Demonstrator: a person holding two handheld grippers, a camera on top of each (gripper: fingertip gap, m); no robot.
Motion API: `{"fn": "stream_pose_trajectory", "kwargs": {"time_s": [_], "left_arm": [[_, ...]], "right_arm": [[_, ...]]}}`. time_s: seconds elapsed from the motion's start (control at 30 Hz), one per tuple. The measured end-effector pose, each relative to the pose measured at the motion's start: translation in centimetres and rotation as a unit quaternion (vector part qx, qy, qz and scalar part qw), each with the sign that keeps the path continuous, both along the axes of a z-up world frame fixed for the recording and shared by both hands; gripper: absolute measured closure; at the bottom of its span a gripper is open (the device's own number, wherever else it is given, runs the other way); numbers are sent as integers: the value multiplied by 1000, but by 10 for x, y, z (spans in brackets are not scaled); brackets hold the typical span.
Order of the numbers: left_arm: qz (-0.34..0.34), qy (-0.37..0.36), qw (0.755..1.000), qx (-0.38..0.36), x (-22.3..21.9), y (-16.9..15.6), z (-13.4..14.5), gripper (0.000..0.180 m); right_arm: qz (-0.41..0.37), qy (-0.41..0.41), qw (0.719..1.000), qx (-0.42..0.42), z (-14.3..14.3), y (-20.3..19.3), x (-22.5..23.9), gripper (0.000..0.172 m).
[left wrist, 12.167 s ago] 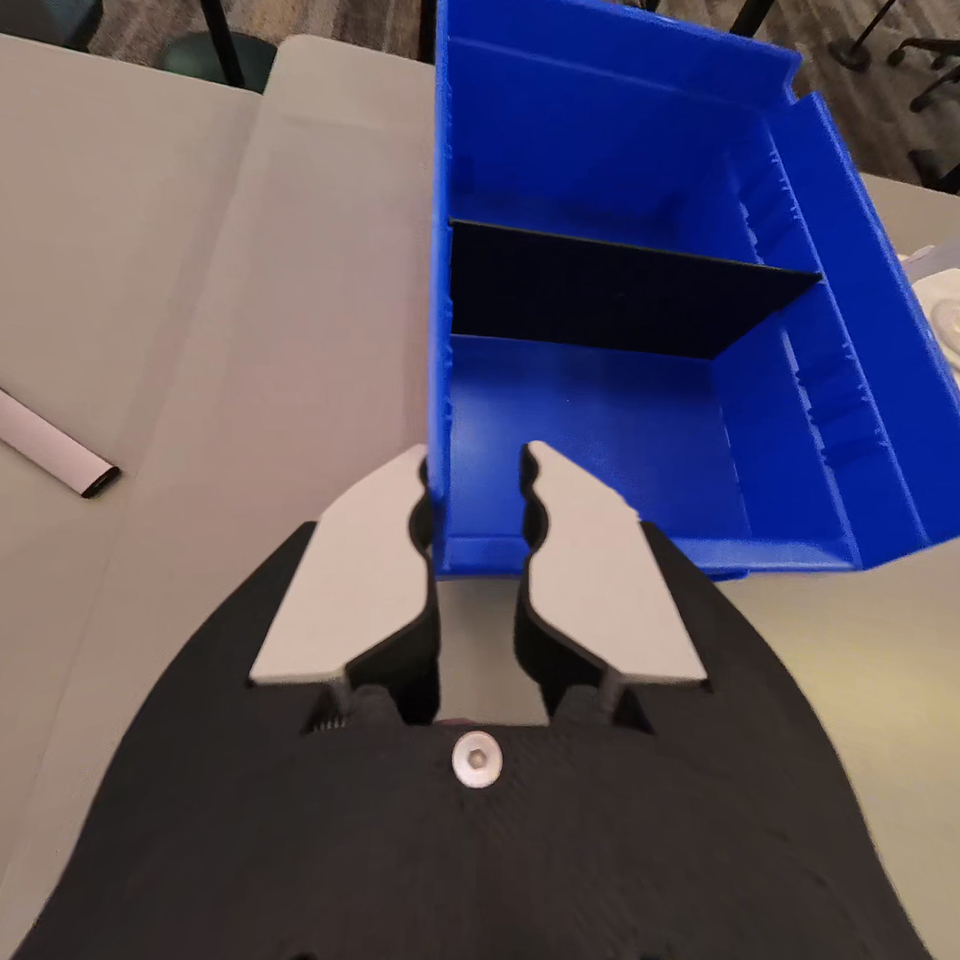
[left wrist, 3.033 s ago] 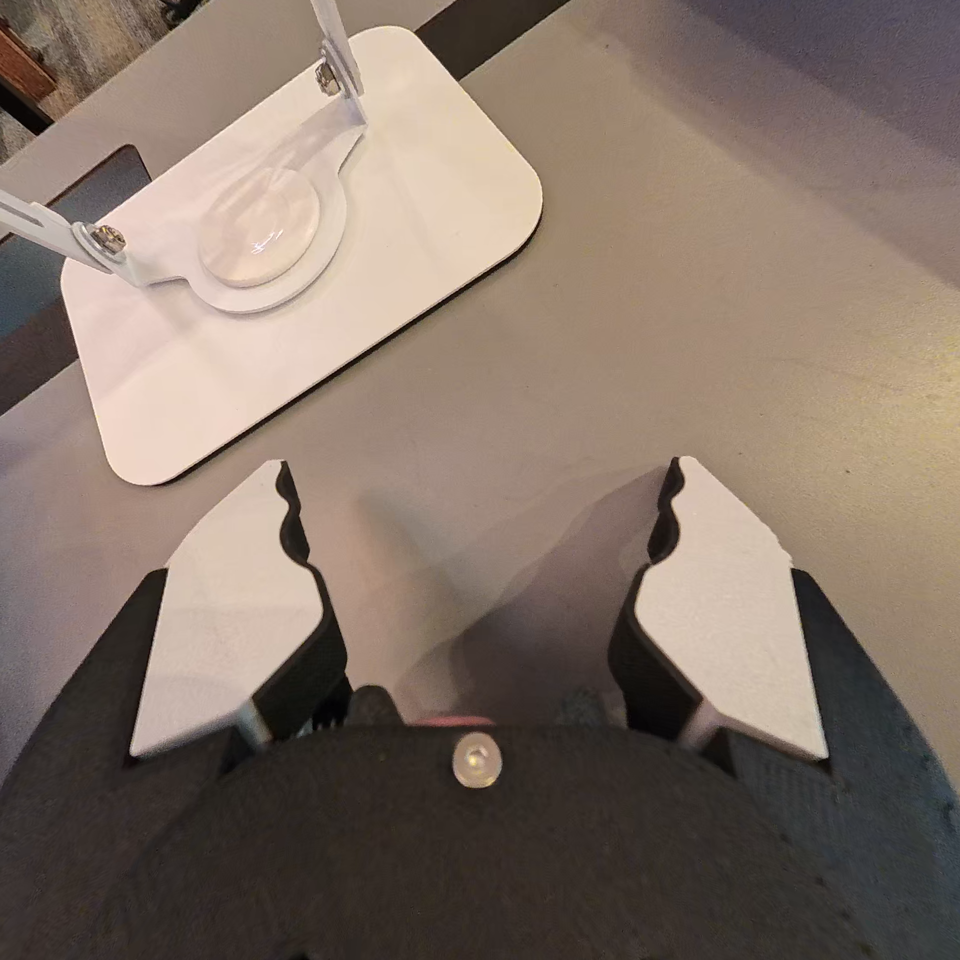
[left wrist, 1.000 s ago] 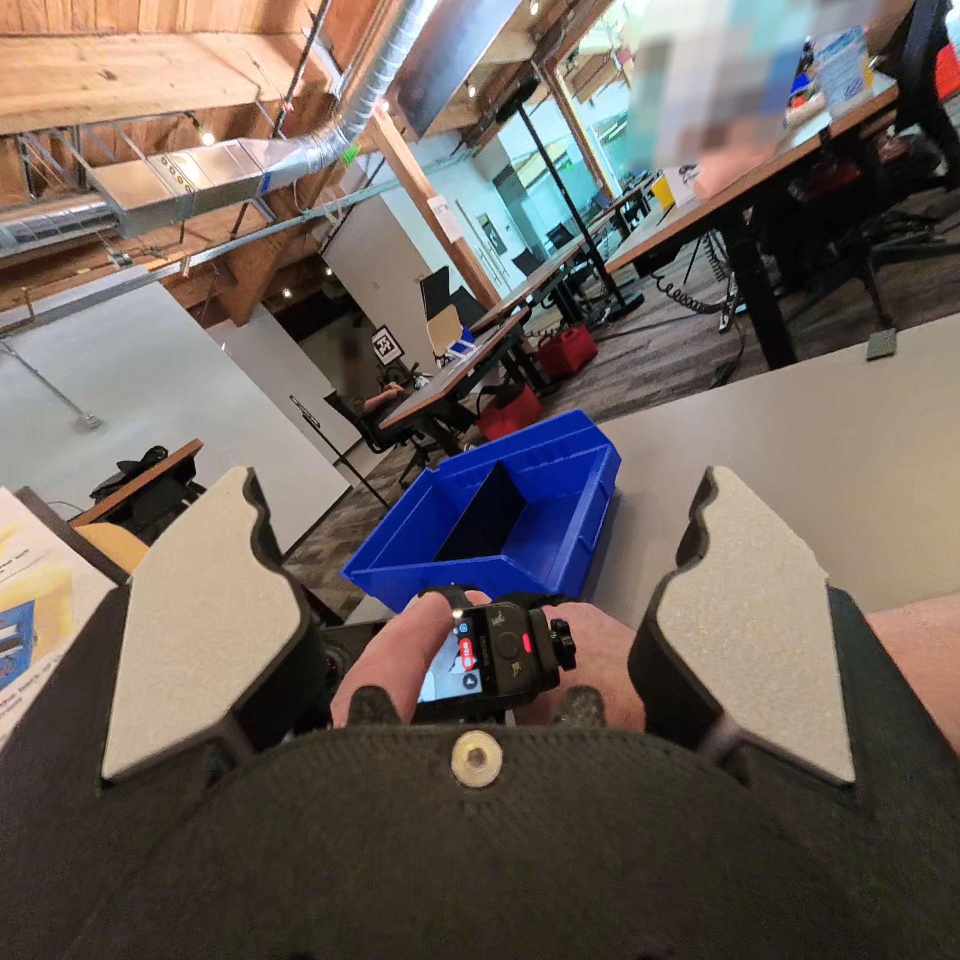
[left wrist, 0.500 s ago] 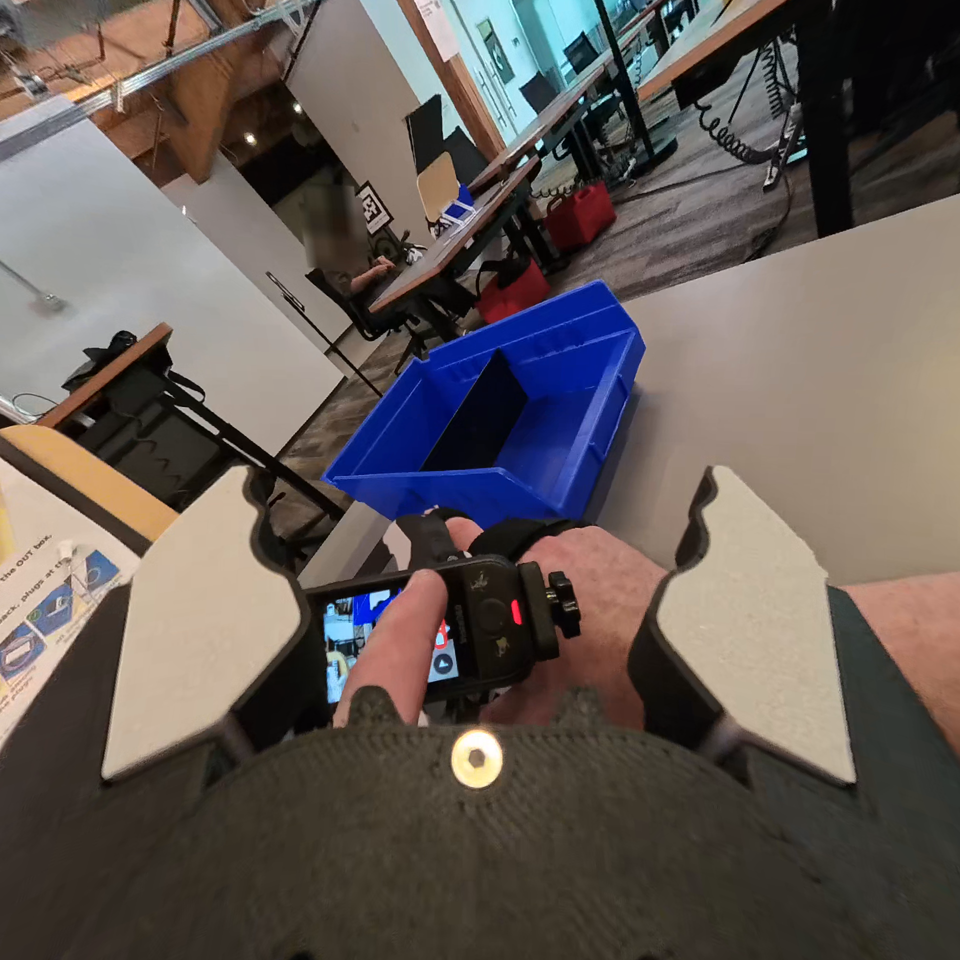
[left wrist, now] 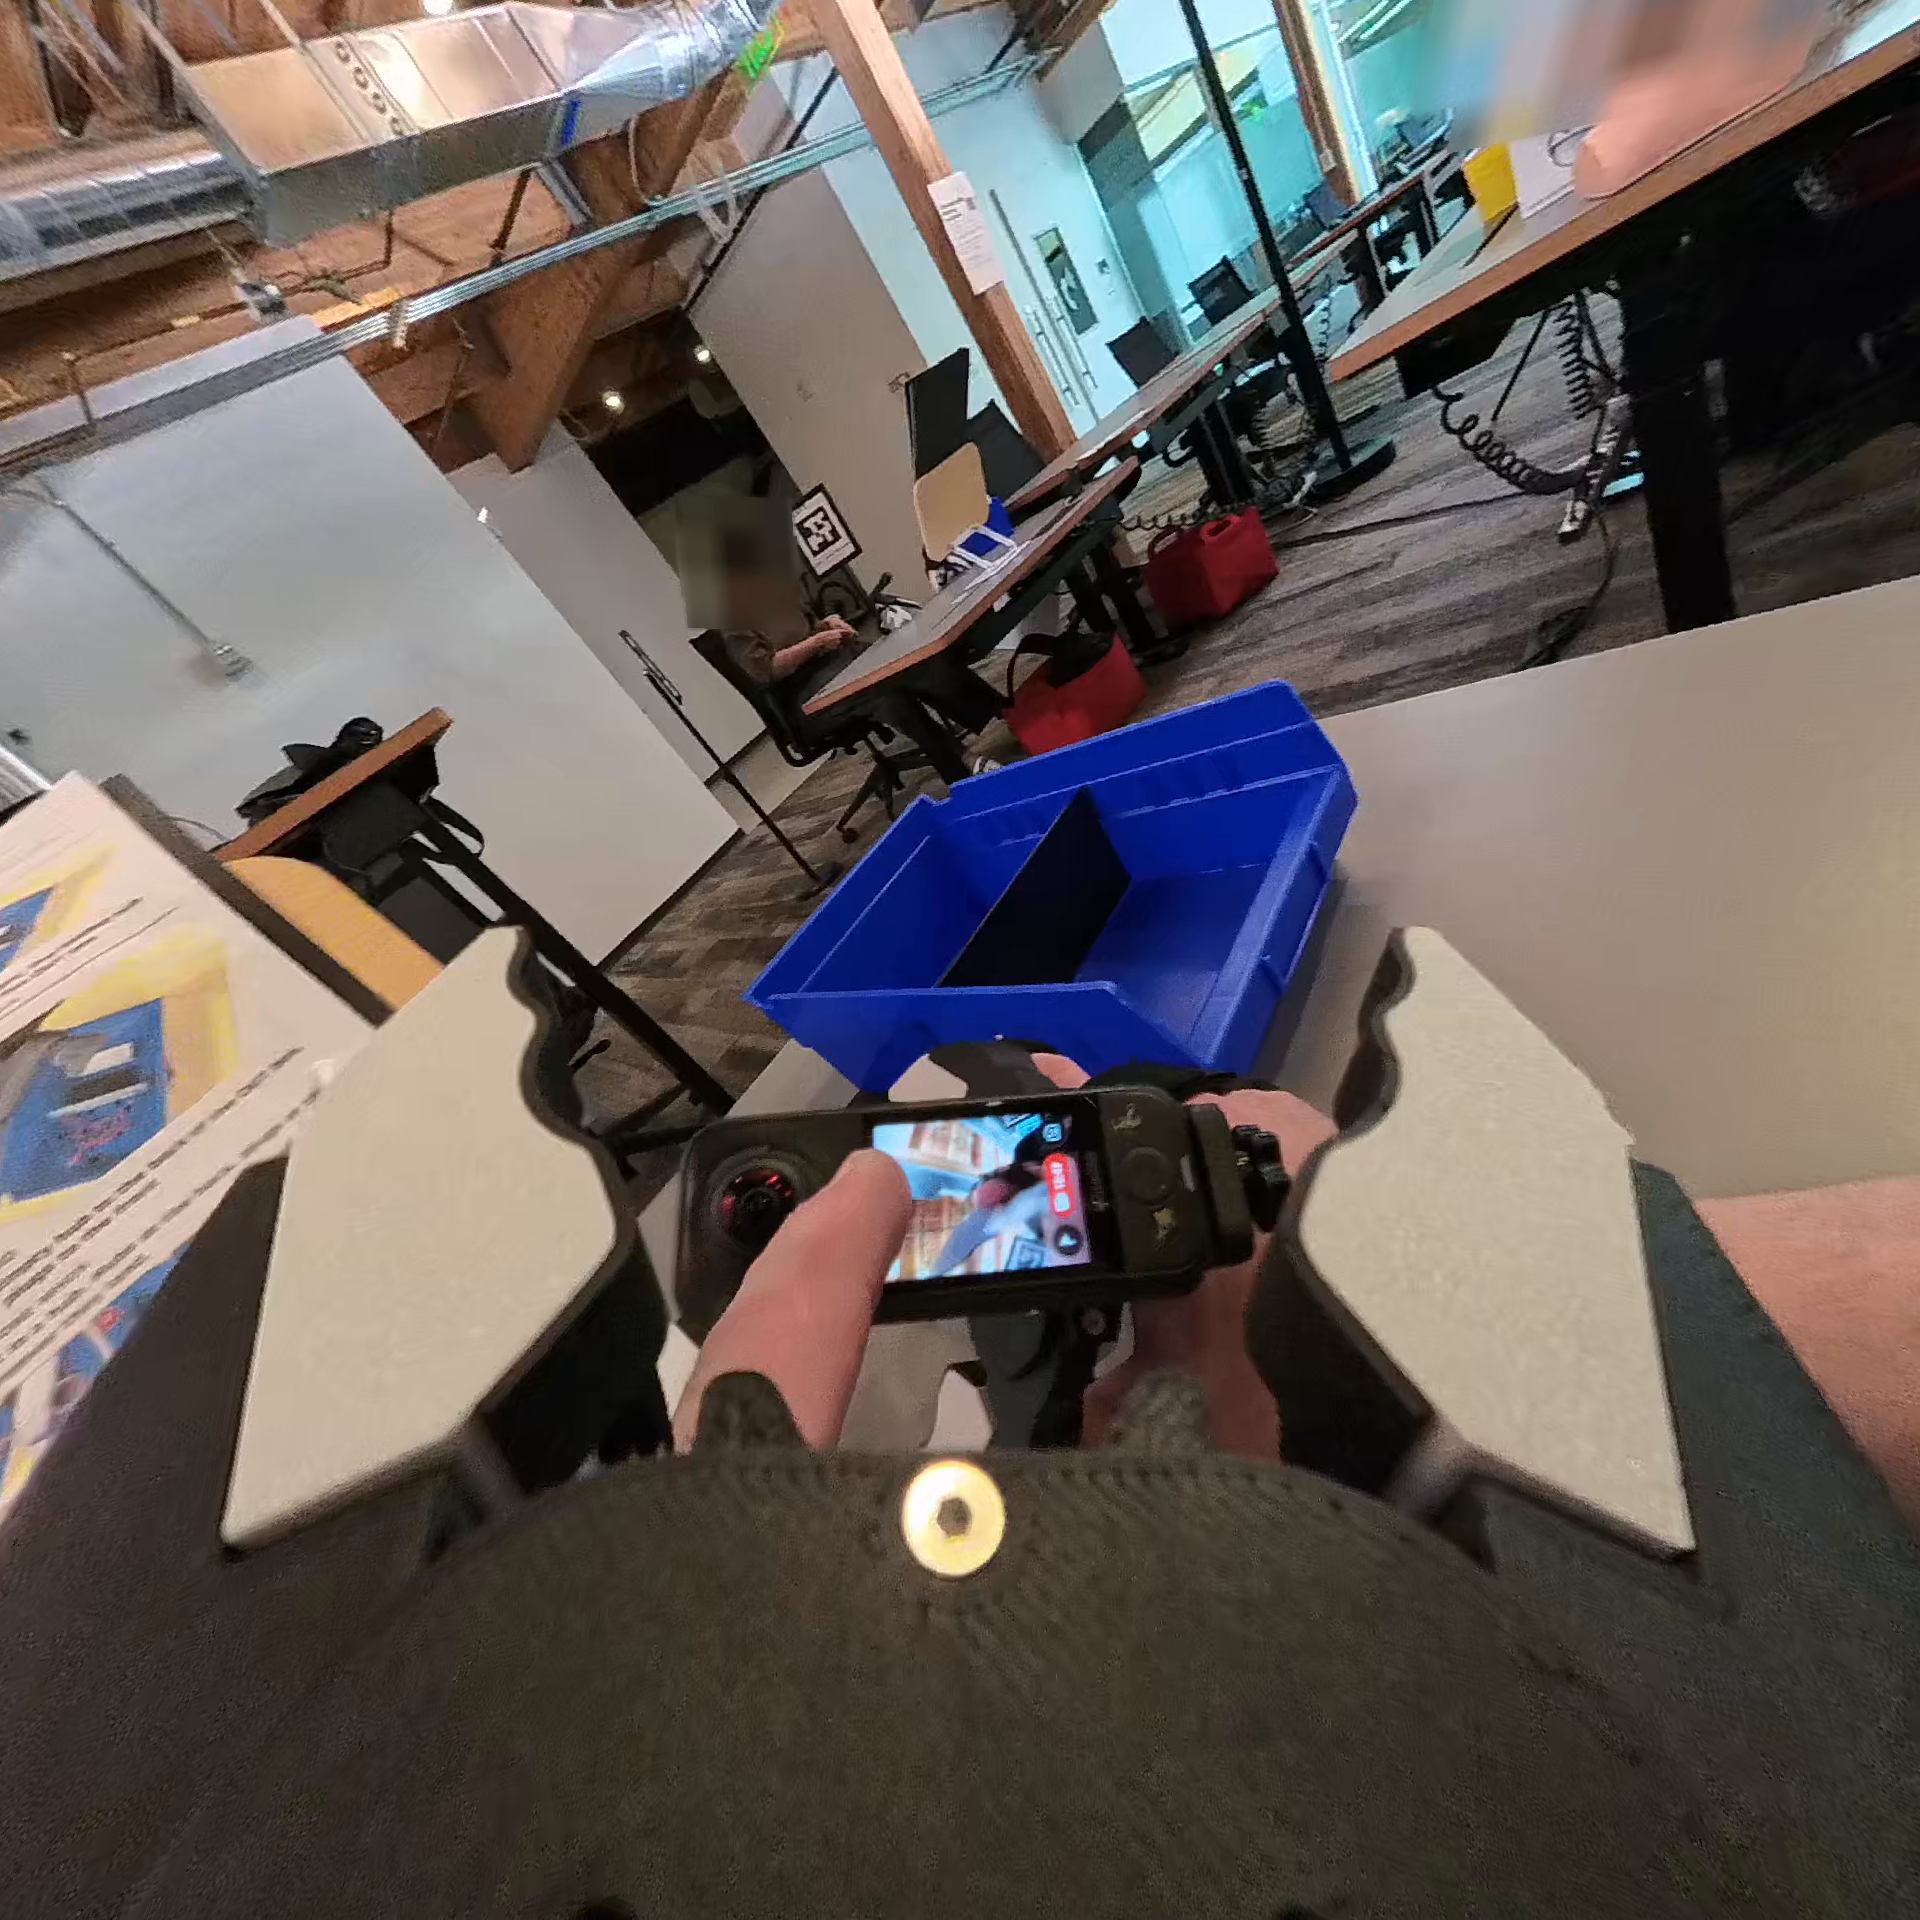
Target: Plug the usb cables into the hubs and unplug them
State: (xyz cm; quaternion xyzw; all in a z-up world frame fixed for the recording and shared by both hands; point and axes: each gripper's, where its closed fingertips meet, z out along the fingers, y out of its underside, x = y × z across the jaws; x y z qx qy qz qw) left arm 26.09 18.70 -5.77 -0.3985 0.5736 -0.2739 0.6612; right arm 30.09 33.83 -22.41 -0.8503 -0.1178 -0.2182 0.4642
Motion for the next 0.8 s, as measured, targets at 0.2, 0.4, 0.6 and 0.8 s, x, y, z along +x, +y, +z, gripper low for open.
{"fn": "stream_pose_trajectory", "kwargs": {"time_s": [0.2,0.4,0.6,0.8], "left_arm": [[49,-39,998,-26,-35,41,11,47],[165,-64,981,-76,-92,131,-6,51],[231,-77,950,-198,-123,203,-52,48],[241,-88,940,-224,-123,218,-56,44]], "right_arm": [[-4,14,1000,14,5,0,2,25],[-7,65,997,47,11,1,2,25],[-24,128,987,94,17,4,6,25],[-24,165,975,146,44,10,-5,25]]}}
